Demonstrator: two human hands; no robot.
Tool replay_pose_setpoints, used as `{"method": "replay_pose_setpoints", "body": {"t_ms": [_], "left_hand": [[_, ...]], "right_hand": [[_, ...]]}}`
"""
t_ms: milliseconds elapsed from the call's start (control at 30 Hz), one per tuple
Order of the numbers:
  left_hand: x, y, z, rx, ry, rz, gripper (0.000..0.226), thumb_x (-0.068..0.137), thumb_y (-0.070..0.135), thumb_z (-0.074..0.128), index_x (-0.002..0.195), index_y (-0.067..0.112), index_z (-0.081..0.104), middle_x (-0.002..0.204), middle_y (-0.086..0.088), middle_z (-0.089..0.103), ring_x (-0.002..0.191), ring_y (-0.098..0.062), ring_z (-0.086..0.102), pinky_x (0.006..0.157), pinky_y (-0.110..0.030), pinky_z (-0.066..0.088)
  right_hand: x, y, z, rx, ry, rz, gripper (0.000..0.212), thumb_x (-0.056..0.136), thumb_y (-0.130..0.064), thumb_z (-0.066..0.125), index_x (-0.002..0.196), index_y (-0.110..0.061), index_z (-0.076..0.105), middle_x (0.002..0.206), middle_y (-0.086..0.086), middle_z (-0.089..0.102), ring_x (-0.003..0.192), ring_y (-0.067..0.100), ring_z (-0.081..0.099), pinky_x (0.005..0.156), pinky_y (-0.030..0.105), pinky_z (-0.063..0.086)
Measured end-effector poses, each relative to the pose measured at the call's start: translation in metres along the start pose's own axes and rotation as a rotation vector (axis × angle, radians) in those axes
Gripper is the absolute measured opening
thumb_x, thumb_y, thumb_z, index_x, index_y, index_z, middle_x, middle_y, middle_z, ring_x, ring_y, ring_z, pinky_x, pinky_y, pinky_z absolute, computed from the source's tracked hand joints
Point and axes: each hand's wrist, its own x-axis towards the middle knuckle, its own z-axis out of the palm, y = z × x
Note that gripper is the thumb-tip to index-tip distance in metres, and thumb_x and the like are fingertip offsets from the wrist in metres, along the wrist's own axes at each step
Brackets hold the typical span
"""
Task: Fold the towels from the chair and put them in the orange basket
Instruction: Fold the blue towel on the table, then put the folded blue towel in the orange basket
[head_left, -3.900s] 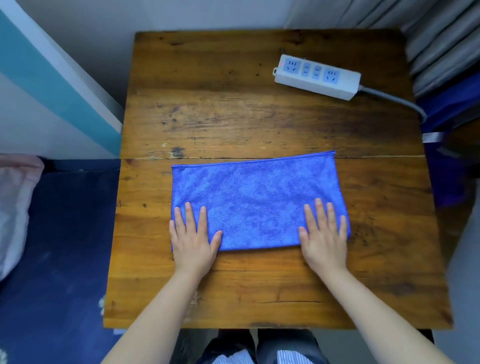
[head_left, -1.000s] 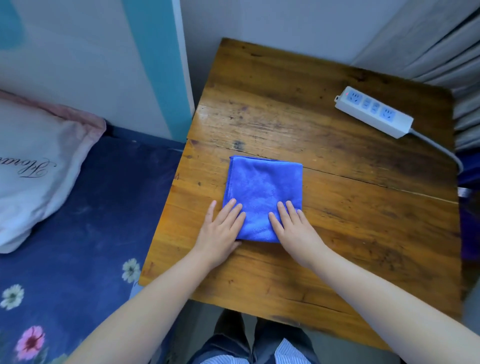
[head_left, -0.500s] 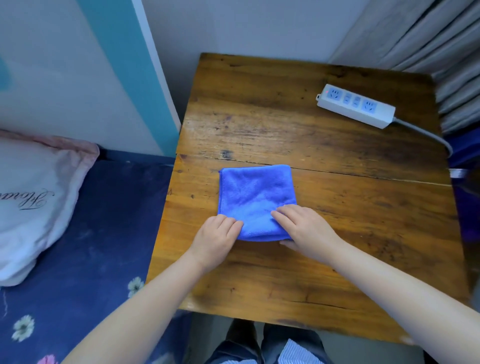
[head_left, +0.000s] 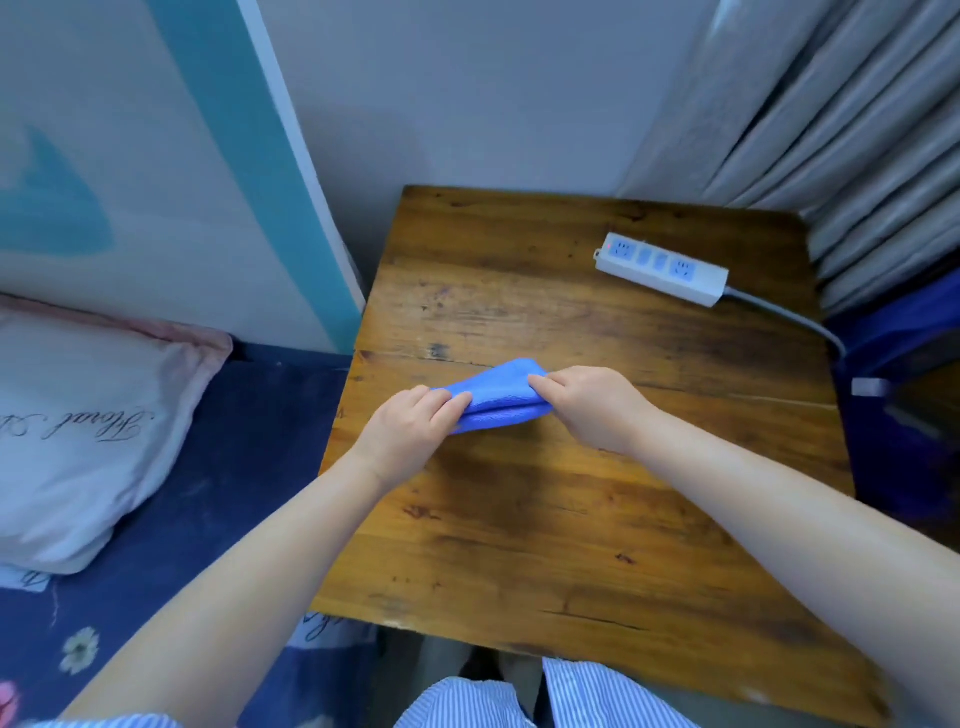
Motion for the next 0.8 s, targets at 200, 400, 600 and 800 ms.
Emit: {"method": "replay_pose_setpoints", "body": {"t_ms": [200, 400, 600, 800], "left_hand": [[-0.005, 0.021, -0.053, 0.080, -0.087, -0.342, 0.022, 0.078, 0.025, 0.039, 0.096, 0.014, 0.045, 0.064, -0.002, 0.067, 0.050, -0.020, 0.063, 0.043, -0.021, 0.047], [-0.073, 0.052, -0.111, 0.188, -0.321, -0.701, 0.019, 0.070, 0.027, 0.036, 0.073, 0.017, 0.052, 0.050, 0.002, 0.057, 0.041, -0.018, 0.057, 0.036, -0.015, 0.042], [-0.196, 0.117, -0.198, 0.363, -0.325, -1.100, 0.011, 0.059, 0.026, 0.055, 0.060, 0.018, 0.063, 0.058, 0.004, 0.061, 0.048, -0.018, 0.061, 0.041, -0.018, 0.043], [-0.329, 0.213, -0.286, 0.533, -0.396, -1.493, 0.033, 0.040, 0.024, 0.090, 0.066, 0.019, 0.069, 0.063, 0.005, 0.064, 0.059, -0.020, 0.062, 0.047, -0.019, 0.045]], "right_hand": [[0.015, -0.009, -0.060, -0.003, -0.146, -0.170, 0.027, 0.095, -0.015, 0.039, 0.118, -0.008, 0.050, 0.117, 0.011, 0.059, 0.107, 0.031, 0.056, 0.080, 0.036, 0.045], [0.039, -0.082, -0.089, -0.051, -0.160, -0.424, 0.031, 0.093, -0.017, 0.044, 0.122, -0.009, 0.050, 0.121, 0.012, 0.056, 0.112, 0.029, 0.053, 0.086, 0.034, 0.044], [0.039, -0.237, -0.109, -0.083, -0.173, -0.820, 0.028, 0.090, -0.013, 0.048, 0.116, -0.004, 0.053, 0.117, 0.016, 0.057, 0.111, 0.031, 0.052, 0.088, 0.038, 0.043], [-0.013, -0.426, -0.114, -0.182, -0.159, -1.131, 0.031, 0.092, -0.015, 0.047, 0.120, -0.005, 0.051, 0.122, 0.017, 0.055, 0.114, 0.031, 0.050, 0.089, 0.036, 0.037]]}}
